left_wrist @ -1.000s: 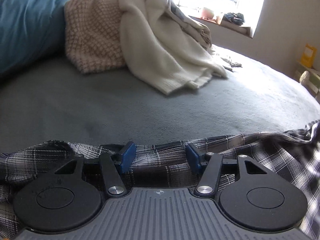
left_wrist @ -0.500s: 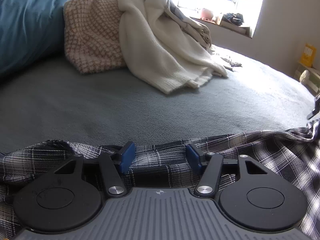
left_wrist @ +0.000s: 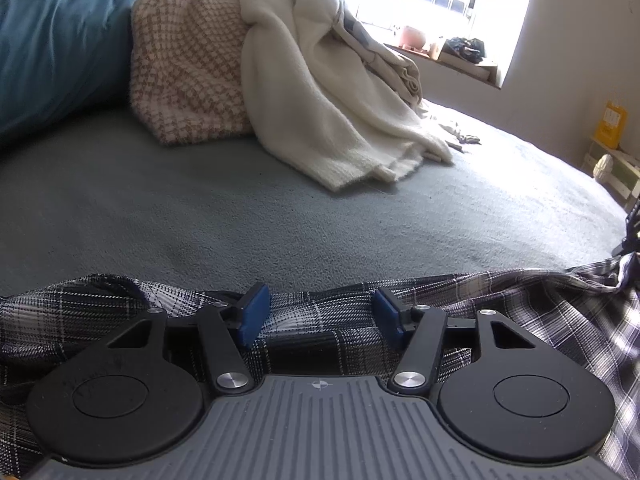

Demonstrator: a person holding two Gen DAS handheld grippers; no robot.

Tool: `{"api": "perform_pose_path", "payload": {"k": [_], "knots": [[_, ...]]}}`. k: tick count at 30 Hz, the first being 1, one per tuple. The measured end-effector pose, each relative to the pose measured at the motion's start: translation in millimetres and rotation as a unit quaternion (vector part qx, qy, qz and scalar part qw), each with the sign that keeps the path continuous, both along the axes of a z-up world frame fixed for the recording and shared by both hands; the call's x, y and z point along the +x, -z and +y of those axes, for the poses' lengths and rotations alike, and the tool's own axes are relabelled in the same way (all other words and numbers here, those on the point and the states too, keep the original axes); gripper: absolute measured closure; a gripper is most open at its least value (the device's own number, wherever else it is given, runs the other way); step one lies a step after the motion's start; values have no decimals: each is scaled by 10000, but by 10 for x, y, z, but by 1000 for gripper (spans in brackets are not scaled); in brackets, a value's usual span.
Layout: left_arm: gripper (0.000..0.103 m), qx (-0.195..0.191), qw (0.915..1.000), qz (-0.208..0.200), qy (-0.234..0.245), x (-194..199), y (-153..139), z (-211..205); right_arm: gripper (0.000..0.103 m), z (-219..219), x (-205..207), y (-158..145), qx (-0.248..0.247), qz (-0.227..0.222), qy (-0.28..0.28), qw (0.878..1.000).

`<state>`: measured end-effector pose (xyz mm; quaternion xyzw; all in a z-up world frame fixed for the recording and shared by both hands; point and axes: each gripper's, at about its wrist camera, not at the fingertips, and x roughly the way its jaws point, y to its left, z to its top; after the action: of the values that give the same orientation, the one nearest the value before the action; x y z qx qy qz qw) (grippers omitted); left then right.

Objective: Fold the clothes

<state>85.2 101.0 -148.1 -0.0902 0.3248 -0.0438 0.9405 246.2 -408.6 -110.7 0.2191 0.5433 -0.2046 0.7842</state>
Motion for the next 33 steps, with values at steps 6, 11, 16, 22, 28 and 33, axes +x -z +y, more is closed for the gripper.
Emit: {"api": "perform_pose_path", "payload": {"k": [6,11,16,22,28,33], "knots": [[45,62,10000,-2,11,-1,-1,-9,102,-184,-159,-72,239,-569,241,9978],[45,91,10000,3,-8,-1,-4,-21,97,-341,-294,-132,445,-1044,442,9926],[44,104,9999,-17,-62,-2,6,-42,80,-616,-943,-593,79,-1453,353,9887],[43,191,9997,-14,-152,8,9,-84,73,-864,-1954,-759,403,-1699,764,9817],[43,263,9994,-28,-235,17,14,-115,62,-523,-2452,-596,79,-1401,78,9901],[43,311,9992,-62,-242,10,20,-124,55,-124,-2659,-474,-490,-1400,-788,9858]]}}
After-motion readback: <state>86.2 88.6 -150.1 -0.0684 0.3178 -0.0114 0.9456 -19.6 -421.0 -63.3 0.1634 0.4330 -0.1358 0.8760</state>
